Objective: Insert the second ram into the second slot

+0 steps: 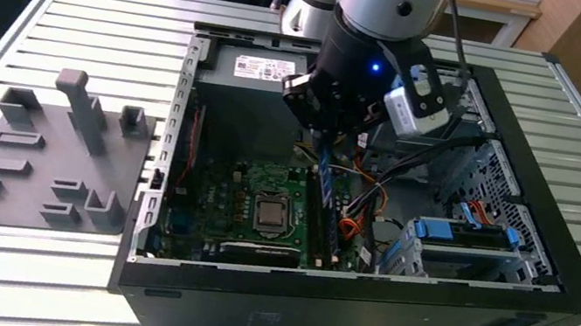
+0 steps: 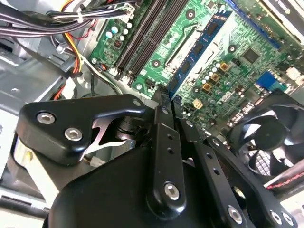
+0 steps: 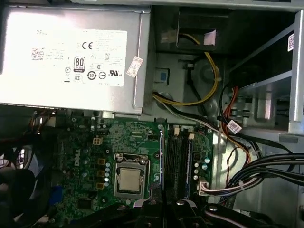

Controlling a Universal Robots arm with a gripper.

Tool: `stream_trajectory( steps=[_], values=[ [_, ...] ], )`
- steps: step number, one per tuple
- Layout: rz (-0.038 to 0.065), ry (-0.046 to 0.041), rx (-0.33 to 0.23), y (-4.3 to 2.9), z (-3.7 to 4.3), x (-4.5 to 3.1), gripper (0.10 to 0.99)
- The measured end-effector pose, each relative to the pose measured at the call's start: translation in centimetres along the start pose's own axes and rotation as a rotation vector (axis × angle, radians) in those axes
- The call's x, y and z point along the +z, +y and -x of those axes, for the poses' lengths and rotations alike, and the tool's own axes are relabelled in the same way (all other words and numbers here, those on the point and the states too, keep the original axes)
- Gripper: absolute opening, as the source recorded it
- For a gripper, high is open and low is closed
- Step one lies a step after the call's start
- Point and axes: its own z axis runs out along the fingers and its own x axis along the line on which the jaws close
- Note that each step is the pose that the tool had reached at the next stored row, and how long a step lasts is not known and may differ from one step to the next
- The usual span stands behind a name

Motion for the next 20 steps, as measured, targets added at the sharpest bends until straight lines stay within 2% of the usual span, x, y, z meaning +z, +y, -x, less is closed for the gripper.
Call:
stream_trajectory(
  steps=[3,8,20],
  values=[
    [0.0,0.0,0.002,-0.02,0.07,0.53,0.141],
    [0.003,-0.0029,0.063,-0.05,0.13,1.44,0.141],
    [0.004,-0.0031,0.073,-0.16,0.78,3.59,0.141]
  ],
)
